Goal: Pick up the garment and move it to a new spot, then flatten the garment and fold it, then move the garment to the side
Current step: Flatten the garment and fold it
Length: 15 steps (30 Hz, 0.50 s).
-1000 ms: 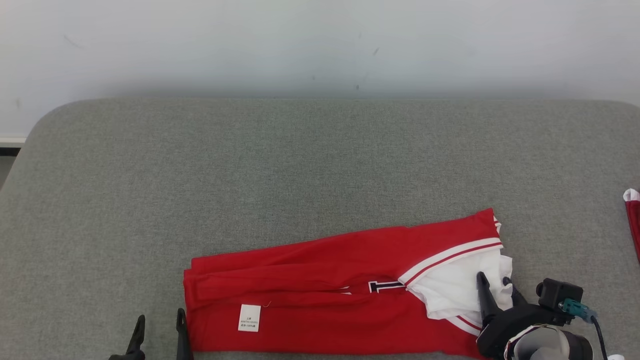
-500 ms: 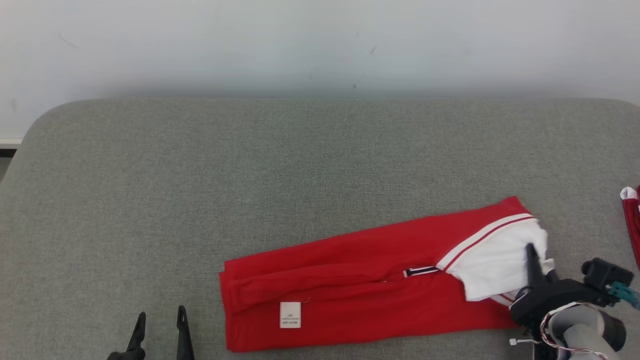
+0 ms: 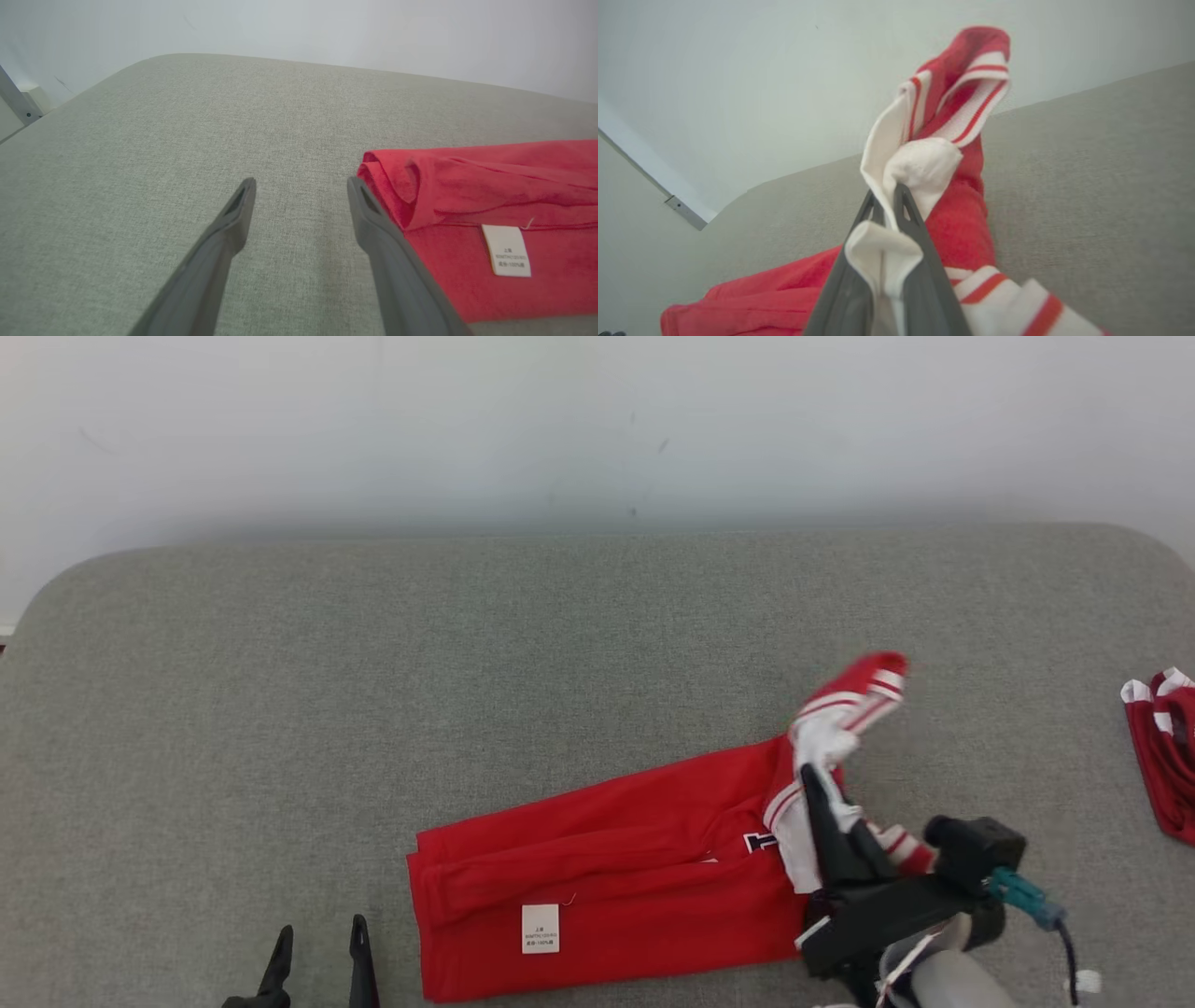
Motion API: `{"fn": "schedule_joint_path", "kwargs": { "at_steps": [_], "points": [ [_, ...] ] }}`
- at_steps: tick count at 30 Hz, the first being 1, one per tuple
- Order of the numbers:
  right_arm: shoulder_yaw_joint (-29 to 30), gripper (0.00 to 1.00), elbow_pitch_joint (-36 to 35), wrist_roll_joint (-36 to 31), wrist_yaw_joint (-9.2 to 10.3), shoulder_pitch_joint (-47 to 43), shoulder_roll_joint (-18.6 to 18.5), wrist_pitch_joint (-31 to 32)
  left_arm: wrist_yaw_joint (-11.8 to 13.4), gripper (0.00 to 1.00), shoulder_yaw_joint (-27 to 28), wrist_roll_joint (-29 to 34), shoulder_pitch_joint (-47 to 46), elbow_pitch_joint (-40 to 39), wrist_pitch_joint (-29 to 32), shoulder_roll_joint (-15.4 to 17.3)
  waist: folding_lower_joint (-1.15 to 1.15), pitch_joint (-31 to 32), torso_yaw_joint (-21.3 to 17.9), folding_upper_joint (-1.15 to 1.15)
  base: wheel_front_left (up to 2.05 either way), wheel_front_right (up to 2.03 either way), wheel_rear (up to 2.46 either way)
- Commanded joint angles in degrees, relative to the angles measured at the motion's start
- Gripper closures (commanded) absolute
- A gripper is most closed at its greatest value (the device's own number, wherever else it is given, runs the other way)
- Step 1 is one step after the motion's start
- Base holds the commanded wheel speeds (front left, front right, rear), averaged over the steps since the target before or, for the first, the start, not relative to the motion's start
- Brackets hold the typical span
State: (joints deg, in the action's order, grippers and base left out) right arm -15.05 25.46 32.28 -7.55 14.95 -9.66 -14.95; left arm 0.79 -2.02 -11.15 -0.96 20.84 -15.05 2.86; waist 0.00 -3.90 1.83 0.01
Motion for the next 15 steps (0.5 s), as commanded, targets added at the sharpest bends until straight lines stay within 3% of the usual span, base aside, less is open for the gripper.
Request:
{"fn": "schedule_joint_path", "kwargs": {
  "at_steps": [1, 7, 15],
  "points": [
    [-3.2, 1.0, -1.1, 1.2, 0.14, -0.4, -0.3, 0.7, -0.1, 0.0, -0.5, -0.7, -0.3, 0.2, -0.2, 0.0, 0.0, 0.0, 0.6, -0.01, 0.0, 0.0, 0.0],
    [-14.7, 1.0, -2.5, 5.2, 0.14, 1.9, -0.6, 4.0, -0.7, 0.0, -3.1, -0.9, -0.9, 0.8, -0.2, 0.0, 0.0, 0.2, 4.2, -0.01, 0.0, 0.0, 0.0],
    [-24.9, 1.0, 3.7, 7.0, 0.14, 7.4, 2.2, 4.8, -1.1, 0.0, -6.1, 0.1, -1.7, 1.3, -0.2, 0.0, 0.0, 0.4, 10.7, -0.01, 0.0, 0.0, 0.0]
  ]
}}
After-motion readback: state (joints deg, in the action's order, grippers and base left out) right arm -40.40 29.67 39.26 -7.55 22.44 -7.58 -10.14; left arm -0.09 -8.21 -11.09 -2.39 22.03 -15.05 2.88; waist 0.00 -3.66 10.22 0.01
